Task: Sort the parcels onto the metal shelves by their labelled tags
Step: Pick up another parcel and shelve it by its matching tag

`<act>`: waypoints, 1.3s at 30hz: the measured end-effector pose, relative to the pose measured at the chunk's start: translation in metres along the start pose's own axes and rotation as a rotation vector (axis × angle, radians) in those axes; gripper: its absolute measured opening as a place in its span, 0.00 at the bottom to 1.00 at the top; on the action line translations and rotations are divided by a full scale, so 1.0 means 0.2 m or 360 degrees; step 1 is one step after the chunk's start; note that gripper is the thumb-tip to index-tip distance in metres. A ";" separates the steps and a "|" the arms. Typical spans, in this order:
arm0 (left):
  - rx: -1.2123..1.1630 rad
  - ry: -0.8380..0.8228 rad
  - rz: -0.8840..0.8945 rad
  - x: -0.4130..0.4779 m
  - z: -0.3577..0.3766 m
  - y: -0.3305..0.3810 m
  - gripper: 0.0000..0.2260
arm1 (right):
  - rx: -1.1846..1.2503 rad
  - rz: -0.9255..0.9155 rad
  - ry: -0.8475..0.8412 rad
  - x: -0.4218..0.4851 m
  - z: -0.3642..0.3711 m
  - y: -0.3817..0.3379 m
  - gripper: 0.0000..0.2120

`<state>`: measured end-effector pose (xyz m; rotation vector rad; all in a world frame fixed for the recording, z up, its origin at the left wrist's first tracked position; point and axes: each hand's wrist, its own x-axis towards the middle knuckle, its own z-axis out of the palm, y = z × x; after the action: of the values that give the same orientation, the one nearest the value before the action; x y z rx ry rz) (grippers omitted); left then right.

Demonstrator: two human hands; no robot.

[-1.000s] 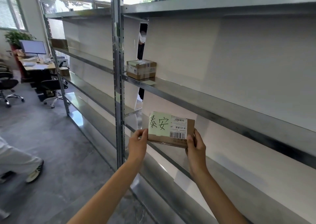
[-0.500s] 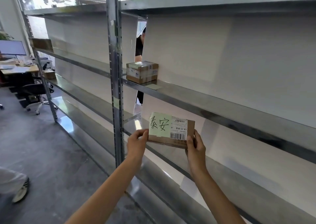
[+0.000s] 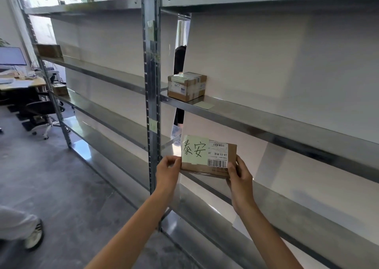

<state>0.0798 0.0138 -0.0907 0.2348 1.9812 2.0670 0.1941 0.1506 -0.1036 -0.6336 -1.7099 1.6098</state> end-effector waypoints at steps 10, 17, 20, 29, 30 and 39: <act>-0.0005 -0.0059 -0.0077 0.14 -0.06 -0.01 0.04 | -0.0048 0.0010 0.0070 0.07 0.11 0.07 0.18; -0.0003 -0.0091 -0.0126 0.28 0.02 -0.05 0.03 | -0.0078 0.0039 0.0069 0.24 0.11 0.14 0.18; 0.0002 -0.0058 -0.0152 0.35 0.07 -0.07 0.03 | -0.0071 0.0062 0.0054 0.32 0.11 0.17 0.17; 0.0046 -0.0054 -0.0162 0.52 0.17 -0.11 0.04 | -0.0041 0.0099 0.0027 0.49 0.09 0.22 0.15; 0.0063 -0.0050 -0.0162 0.53 0.17 -0.11 0.04 | -0.0044 0.0104 0.0023 0.50 0.09 0.23 0.15; 0.0120 -0.0056 -0.0169 0.75 0.19 -0.13 0.07 | -0.0079 0.0160 0.0061 0.61 0.19 0.27 0.16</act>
<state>-0.0482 0.0963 -0.1254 0.1758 2.0079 1.9126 0.0823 0.2240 -0.1381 -0.7811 -1.7187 1.6177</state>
